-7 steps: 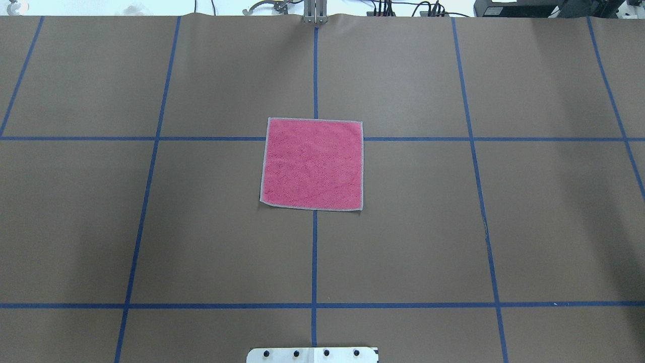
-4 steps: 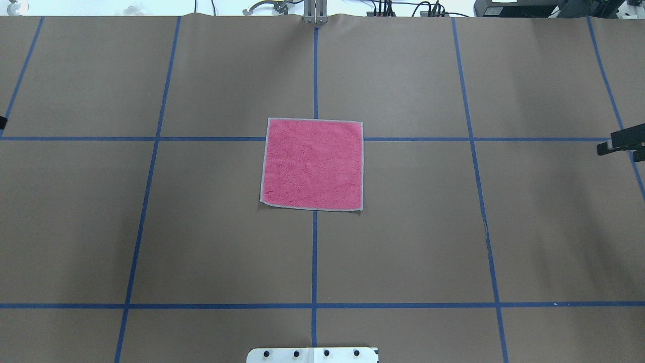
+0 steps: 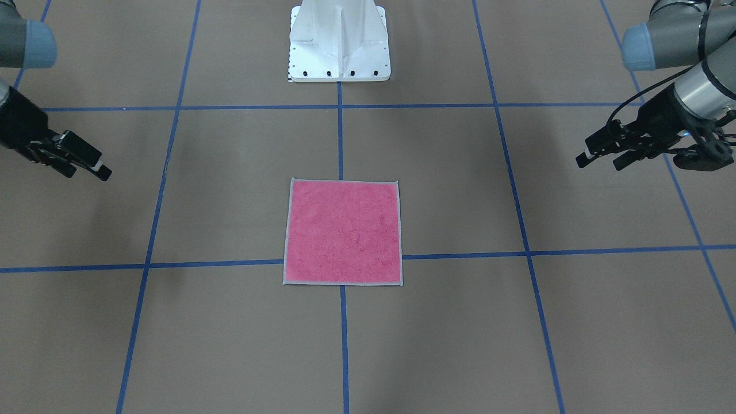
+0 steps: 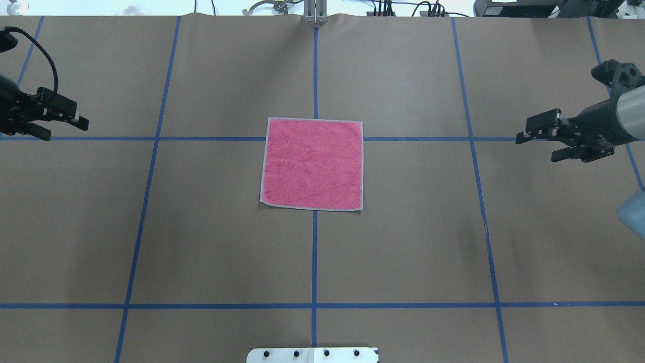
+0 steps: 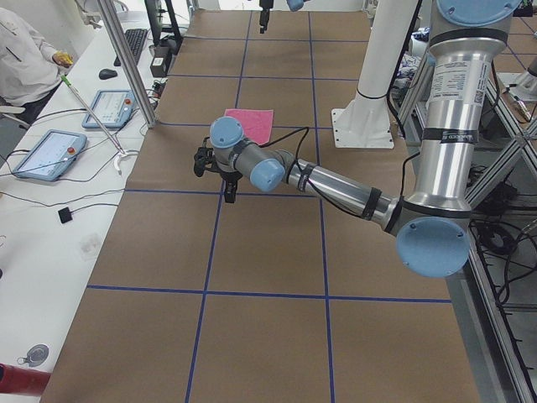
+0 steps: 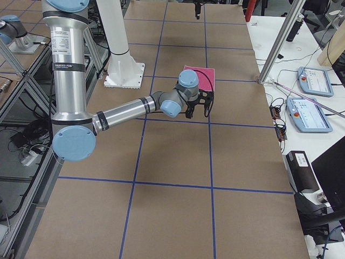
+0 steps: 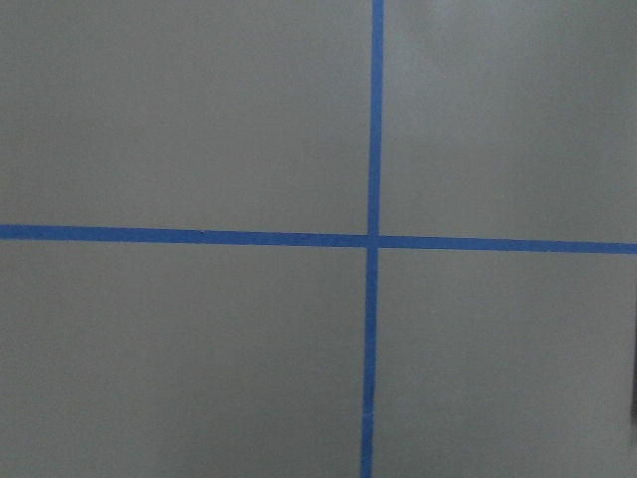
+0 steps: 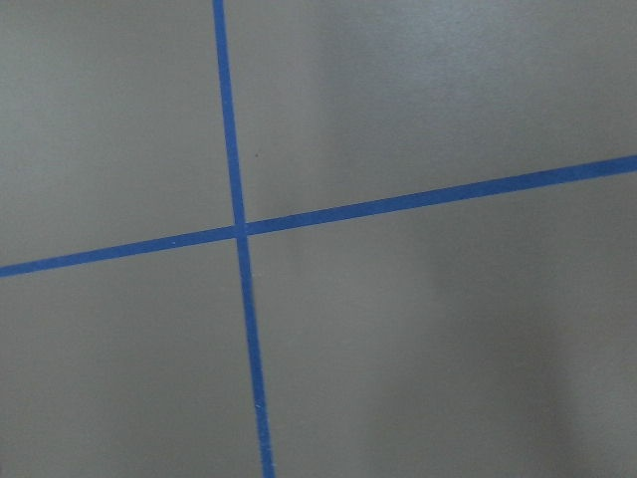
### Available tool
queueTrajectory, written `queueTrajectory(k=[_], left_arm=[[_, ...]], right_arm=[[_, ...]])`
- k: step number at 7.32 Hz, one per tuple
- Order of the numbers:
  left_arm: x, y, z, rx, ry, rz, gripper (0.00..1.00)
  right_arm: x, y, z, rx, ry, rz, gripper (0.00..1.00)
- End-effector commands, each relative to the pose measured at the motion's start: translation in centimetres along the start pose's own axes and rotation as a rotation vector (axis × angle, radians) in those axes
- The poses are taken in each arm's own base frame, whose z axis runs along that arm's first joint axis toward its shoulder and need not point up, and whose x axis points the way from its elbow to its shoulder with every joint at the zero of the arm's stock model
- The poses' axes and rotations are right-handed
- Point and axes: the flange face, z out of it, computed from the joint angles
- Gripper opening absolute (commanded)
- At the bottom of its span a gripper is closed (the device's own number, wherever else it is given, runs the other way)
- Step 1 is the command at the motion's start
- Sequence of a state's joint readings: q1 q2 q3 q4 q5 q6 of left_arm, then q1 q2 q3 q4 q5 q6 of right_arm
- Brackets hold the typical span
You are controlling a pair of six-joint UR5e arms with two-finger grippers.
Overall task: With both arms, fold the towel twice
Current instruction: 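Move both grippers in toward the pink towel's nearer corners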
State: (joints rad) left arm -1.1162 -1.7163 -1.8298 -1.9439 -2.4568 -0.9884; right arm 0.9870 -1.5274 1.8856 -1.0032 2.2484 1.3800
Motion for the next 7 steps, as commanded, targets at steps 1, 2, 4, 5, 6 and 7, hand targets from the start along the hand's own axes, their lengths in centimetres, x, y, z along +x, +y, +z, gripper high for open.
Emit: queueTrajectory(k=[1,2,4,5,6,7], left_arm=[[5.9,0.8,2.9,0.008,0.012,-0.103,1.00],[8.8,2.1,5.6,0.034,0.011,-0.128,1.00],[13.4,4.8,9.5,0.055,0.035,-0.195,1.00],[15.2,5.7,11.4,0.073,0.047,-0.233,1.00],[16.0,6.1,13.6,0.091,0.072,-0.263,1.00],[16.7,6.6,15.8,0.089,0.111,-0.280,1.00]], right_arm=[[-6.7,4.3,3.2,0.035,-0.045,0.180,0.96],[-9.0,6.1,4.7,0.042,-0.061,0.236,0.96],[-11.8,9.5,7.5,0.071,-0.077,0.348,0.95],[-13.8,11.2,8.9,0.098,-0.061,0.396,0.95],[-17.3,12.6,9.6,0.111,-0.016,0.431,0.95],[-19.9,13.9,10.0,0.132,-0.010,0.454,0.95]])
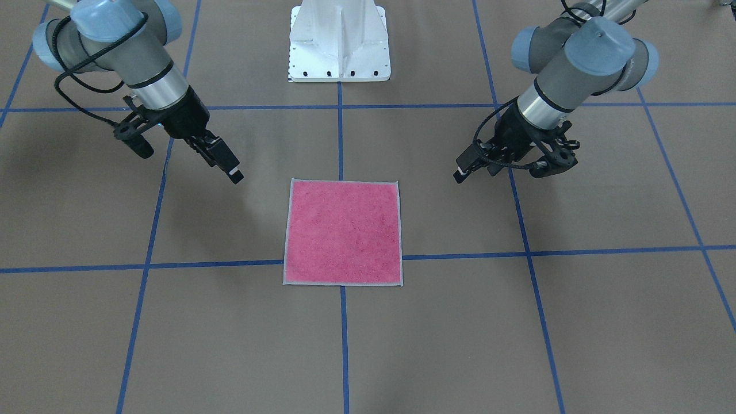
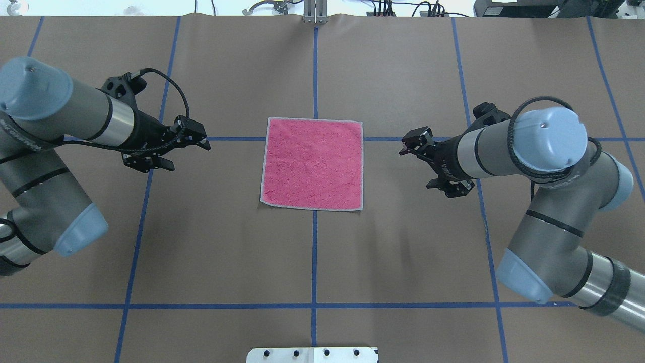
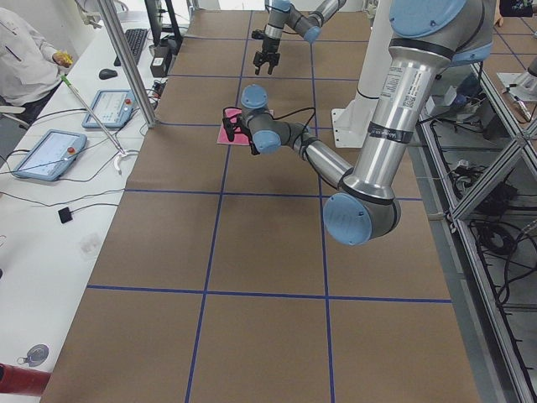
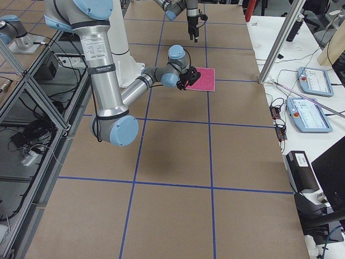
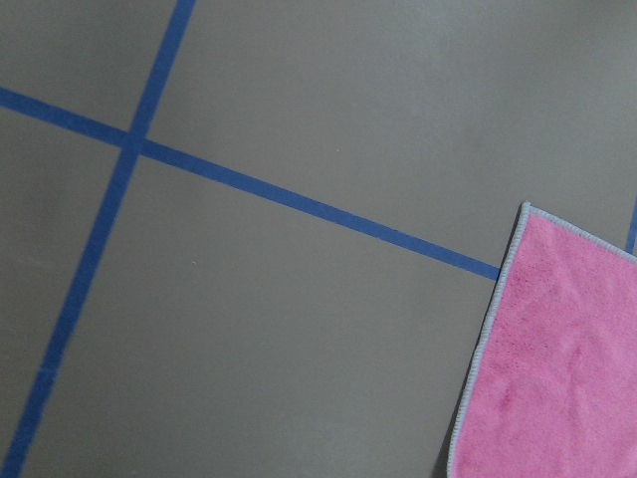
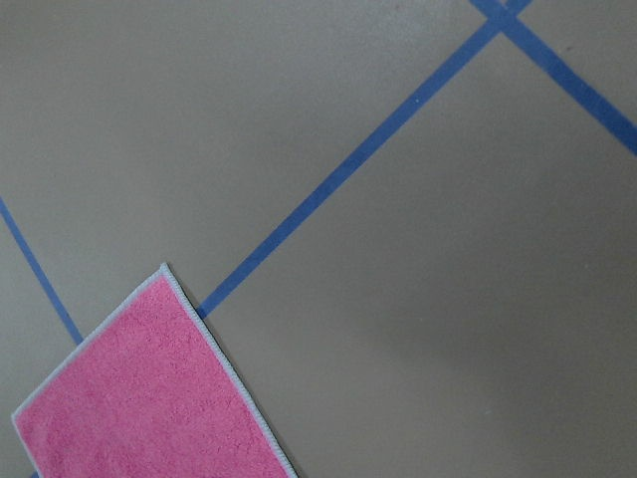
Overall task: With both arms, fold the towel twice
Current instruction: 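Move both grippers in toward the pink towel's nearer corners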
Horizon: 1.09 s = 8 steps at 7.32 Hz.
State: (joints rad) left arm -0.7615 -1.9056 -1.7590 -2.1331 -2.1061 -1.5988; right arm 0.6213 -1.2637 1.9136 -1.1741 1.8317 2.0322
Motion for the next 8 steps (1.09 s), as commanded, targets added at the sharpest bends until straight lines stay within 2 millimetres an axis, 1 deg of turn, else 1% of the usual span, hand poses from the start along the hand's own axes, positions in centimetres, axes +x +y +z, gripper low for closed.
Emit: queueTrajectory(k=[1,2,3,4,5,6,7,8], left_arm=[[2.0,1.8,5.0,0.008,0.077,-0.058,1.00],[3.4,3.1,7.2,0.015,0.089,-0.068,1.00],[3.9,4.4,8.2,0.019,0.098,-0.087,0.99],[4.7,5.8,9.1,0.021,0.120,-0.103,0.99],[4.5,6.1,10.1,0.027,0.125,-0.101,0.99],[4.1,5.9,10.7,0.033,0.130,-0.099,0.98],[3.5,6.0,11.6,0.028,0.128,-0.096,0.95],[3.3,6.3,12.1,0.022,0.122,-0.096,0.93]], right_arm=[[-2.4,5.1,1.1,0.036,0.002,0.045,0.95],[-2.7,6.0,1.2,0.033,-0.011,0.058,0.95],[-2.6,6.8,1.6,0.039,-0.022,0.071,0.94],[-2.6,8.1,1.7,0.022,-0.084,0.067,0.94],[-2.4,9.0,1.9,0.013,-0.137,0.058,0.94],[-1.8,9.9,2.3,0.025,-0.163,0.054,0.93],[-1.5,10.4,2.5,0.027,-0.167,0.060,0.91],[-1.3,10.6,2.6,0.026,-0.165,0.060,0.91]])
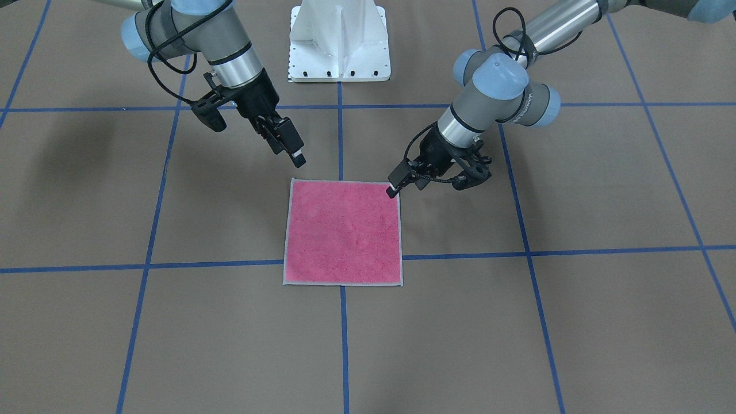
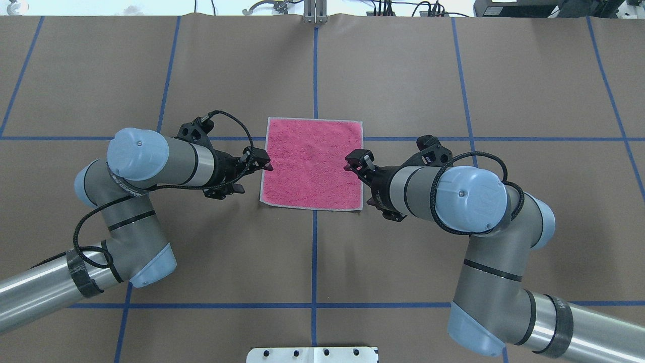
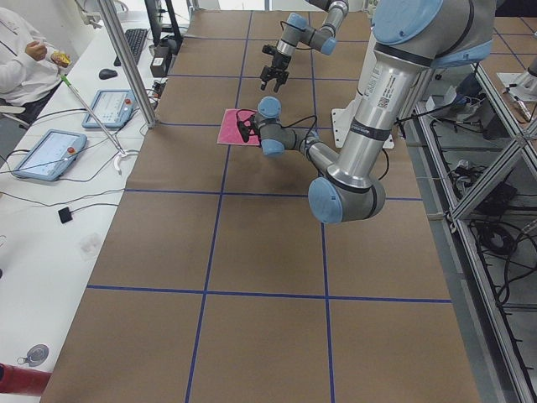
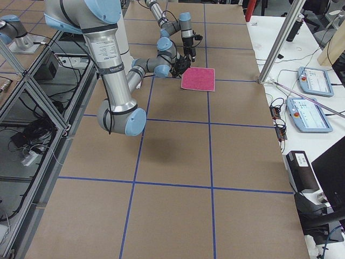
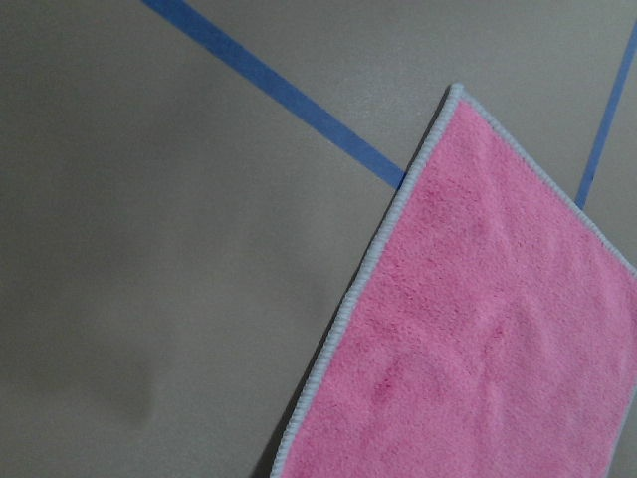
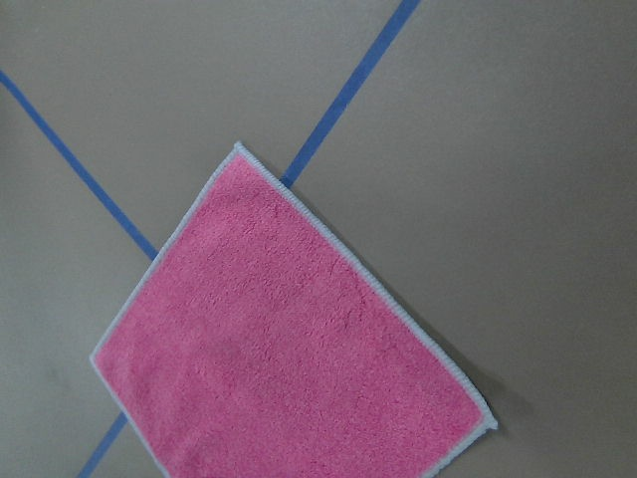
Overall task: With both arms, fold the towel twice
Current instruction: 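Lower both grippers and pinch the towel's nearer corners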
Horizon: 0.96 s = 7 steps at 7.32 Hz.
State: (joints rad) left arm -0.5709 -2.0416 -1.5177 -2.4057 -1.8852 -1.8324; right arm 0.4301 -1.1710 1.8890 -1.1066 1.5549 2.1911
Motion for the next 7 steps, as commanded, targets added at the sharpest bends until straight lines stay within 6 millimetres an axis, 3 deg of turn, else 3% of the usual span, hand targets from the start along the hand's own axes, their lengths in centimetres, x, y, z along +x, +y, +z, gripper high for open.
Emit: queueTrajectory(k=[1,3,7], left_arm=[[-0.5,0.5,0.9,-0.008,-0.006,0.002,0.82],[0.1,1.0,0.9,-0.016,0.002,0.007,0.65],[-0.2,1.9,1.3,-0.029,-0.006,0.014,0.60]], right_arm=[[0.3,0.4,0.0,-0.002,-0.007,0.001,0.91],[0.7,0.2,0.1,-0.001,-0.004,0.000,0.91],[0.7,0.2,0.1,0.000,-0.002,0.000,0.91]])
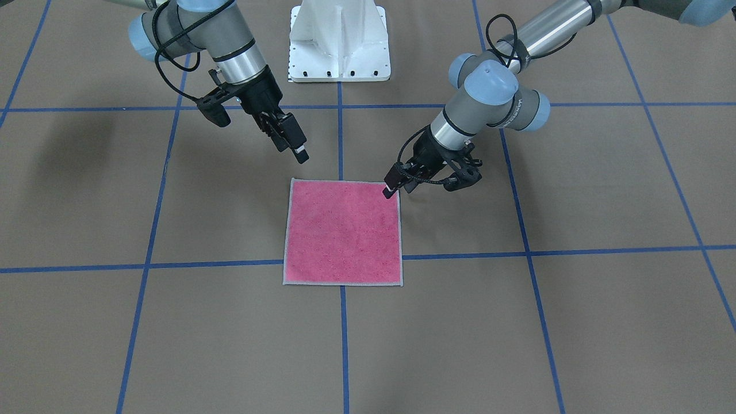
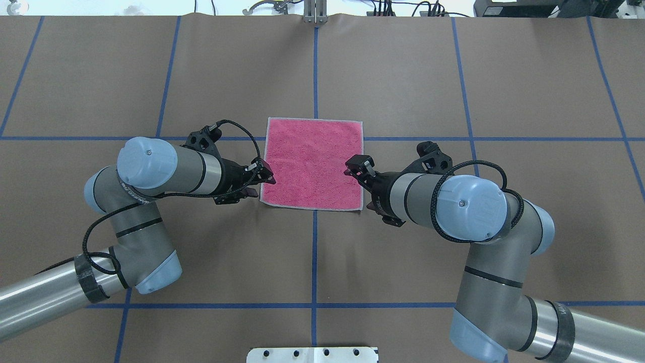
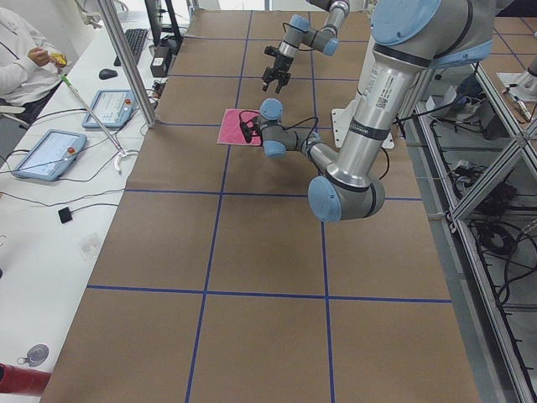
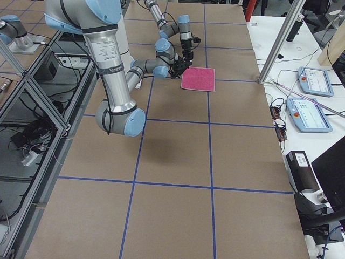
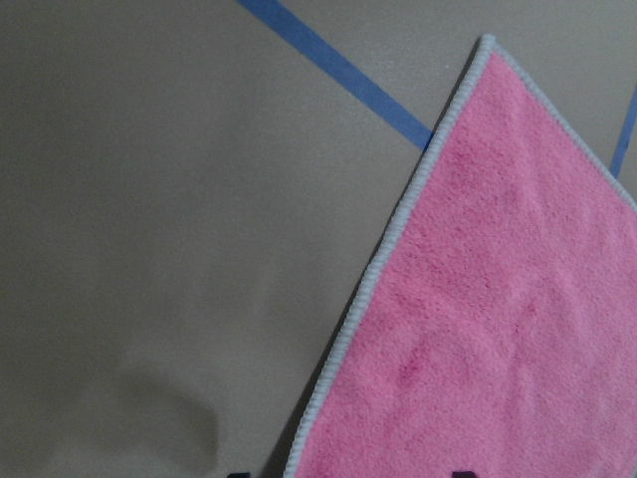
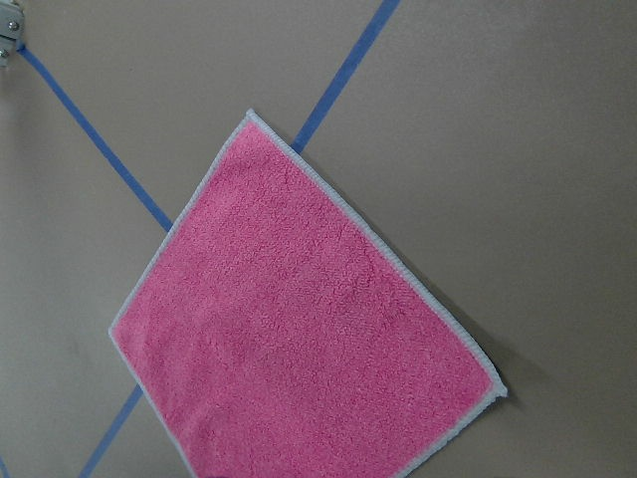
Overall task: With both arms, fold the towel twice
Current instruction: 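Lower both grippers and pinch the towel's nearer corners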
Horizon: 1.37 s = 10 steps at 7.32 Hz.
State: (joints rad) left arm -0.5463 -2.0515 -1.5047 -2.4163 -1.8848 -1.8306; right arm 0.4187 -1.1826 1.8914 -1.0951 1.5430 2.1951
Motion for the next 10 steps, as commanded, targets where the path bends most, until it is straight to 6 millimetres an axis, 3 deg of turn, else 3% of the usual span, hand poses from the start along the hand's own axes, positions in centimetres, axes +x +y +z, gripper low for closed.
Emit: queueTrajectory(k=[1,2,6,8,10], left_arm=[[-0.2,1.2,0.6,-0.014,-0.006,0.006,0.60],[-0.5,1.7,0.8,-0.022,-0.011,0.008,0.58],[-1.3,1.5,0.8,-0.019,-0.021,0.014,0.31],[-1.3,1.4,0.7,-0.018,-0.020,0.014,0.28],[-1.2,1.5,0.6,-0.017,-0.018,0.016,0.12]], right_arm=[[0.0,0.0,0.0,0.000,0.000,0.000,0.91],[0.0,0.0,0.0,0.000,0.000,0.000,0.91],[0.0,0.0,-0.1,0.001,-0.001,0.000,0.92],[0.0,0.0,-0.1,0.000,0.000,0.002,0.92],[0.2,-0.1,0.0,0.003,0.004,0.000,0.92]])
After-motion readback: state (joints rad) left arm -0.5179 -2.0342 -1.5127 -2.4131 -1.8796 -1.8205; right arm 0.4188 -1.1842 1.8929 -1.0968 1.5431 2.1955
